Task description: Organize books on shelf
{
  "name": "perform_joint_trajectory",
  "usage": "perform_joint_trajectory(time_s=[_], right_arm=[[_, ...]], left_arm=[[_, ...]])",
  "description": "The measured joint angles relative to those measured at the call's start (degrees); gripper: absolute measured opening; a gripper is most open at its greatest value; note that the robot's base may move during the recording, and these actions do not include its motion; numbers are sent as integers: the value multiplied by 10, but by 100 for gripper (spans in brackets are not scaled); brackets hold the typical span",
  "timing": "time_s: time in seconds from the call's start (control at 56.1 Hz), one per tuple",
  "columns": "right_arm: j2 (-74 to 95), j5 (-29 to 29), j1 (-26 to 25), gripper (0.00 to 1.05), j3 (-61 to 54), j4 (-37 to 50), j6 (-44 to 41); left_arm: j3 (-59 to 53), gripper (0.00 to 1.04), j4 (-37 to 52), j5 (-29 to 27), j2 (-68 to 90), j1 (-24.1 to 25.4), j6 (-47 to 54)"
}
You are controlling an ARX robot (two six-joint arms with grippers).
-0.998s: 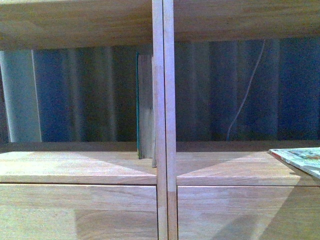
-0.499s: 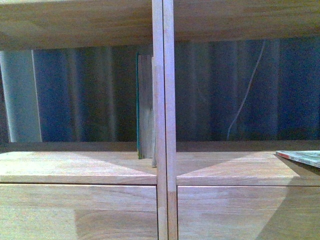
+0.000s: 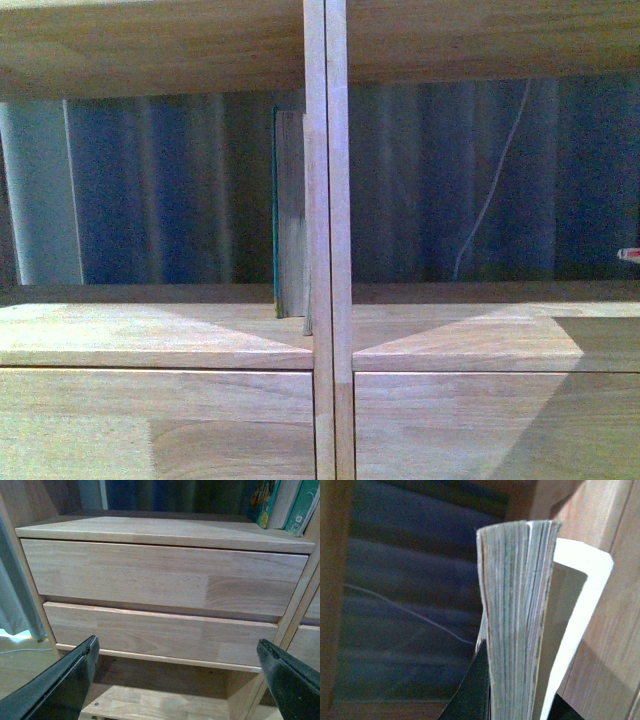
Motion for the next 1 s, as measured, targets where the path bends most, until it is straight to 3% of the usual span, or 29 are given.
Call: perform_joint_trajectory(time_s=[0.125,0.232,0.606,0.784,0.856,0.998], right_arm=[[-78,-1,16,7,-8,-24,-40],[-145,17,60,7,-19,-30,-84],[-231,110,280,7,-28,59,-260],[-213,108,304,7,-29,83,-292],[-209,109,304,7,-31,87,-294],[-198,103,304,7,-38,94,-298]], left_arm=[[0,97,0,0,0,0,0],[0,97,0,0,0,0,0],[0,97,0,0,0,0,0],[0,97,0,1,0,0,0],[31,97,-67,154,54,52,-23],[73,97,-48,333,184,112,-56]])
